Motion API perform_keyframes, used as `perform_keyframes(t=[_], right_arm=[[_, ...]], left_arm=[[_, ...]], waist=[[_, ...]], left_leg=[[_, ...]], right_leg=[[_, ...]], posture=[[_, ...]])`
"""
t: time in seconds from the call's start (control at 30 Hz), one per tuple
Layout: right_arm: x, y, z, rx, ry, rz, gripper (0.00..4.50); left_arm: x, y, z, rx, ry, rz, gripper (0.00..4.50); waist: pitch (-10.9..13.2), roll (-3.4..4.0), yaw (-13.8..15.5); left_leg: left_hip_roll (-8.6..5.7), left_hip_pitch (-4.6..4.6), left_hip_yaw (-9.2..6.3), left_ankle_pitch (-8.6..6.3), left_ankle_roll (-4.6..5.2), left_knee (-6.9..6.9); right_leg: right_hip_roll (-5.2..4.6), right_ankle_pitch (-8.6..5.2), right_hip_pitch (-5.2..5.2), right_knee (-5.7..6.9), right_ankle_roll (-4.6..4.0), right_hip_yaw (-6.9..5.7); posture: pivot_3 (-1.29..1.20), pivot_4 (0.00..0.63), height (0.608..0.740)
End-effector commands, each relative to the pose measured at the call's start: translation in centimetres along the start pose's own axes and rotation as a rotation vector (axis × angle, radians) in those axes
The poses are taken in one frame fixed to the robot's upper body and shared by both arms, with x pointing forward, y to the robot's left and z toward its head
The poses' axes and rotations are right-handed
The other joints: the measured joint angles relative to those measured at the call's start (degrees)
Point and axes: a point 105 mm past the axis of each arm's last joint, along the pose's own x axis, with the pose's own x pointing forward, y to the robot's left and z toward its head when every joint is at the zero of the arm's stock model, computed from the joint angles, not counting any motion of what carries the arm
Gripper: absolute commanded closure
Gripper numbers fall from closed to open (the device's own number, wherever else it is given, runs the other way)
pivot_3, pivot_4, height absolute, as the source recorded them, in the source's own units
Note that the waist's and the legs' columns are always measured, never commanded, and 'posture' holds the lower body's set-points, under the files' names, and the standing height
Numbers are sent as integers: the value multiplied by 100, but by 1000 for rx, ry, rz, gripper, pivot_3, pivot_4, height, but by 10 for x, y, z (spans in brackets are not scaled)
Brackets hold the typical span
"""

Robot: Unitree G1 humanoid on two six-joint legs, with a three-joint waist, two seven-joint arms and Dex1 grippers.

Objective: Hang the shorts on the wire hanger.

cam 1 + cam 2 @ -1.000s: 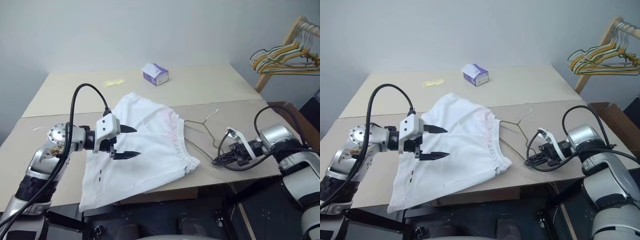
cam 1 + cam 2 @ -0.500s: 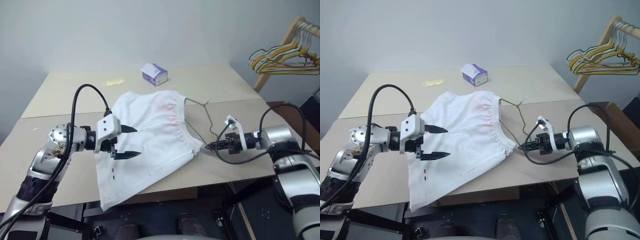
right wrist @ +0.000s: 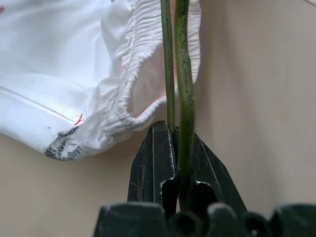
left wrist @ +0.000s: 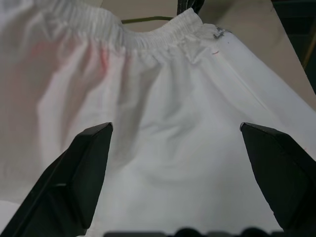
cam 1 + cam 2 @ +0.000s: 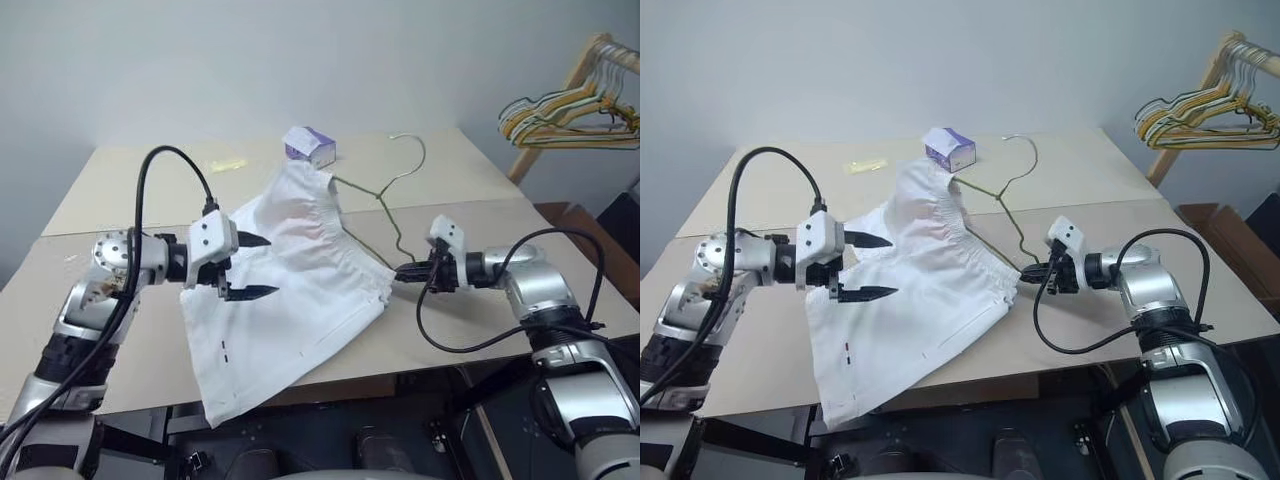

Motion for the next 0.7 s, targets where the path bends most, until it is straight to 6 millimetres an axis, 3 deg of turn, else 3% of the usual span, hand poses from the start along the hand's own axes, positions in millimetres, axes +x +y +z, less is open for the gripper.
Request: perform_keyframes(t=[0.03, 0.3, 0.47, 0.7], right_arm=[[-6, -5, 29, -246, 17, -31, 4500], [5, -3, 37, -361, 79, -11, 4500], [11, 6, 48, -385, 105, 40, 4500], [20, 15, 58, -391, 166, 71, 4500]], left_arm=[[-19, 33, 31, 80, -96, 103, 19], [-32, 73, 39, 89, -147, 157, 19], [-31, 70, 34, 108, -87, -44, 19], [-14, 72, 27, 181, 64, -185, 19]], waist=[[0, 0, -1], [0, 0, -51], [0, 1, -65], [0, 1, -154]], left_leg=[[0, -1, 0, 0, 0, 1], [0, 9, 2, 1, -2, 1], [0, 1, 3, 3, -4, 2], [0, -9, -1, 3, -4, 11]], right_leg=[[0, 1, -1, 0, 1, -1], [2, 1, 3, 6, 0, 2], [2, 1, -1, 3, 0, -2], [1, 0, -3, 4, 0, -8]], posture=[[-28, 0, 740], [-34, 0, 740], [-52, 0, 740], [-78, 0, 740]])
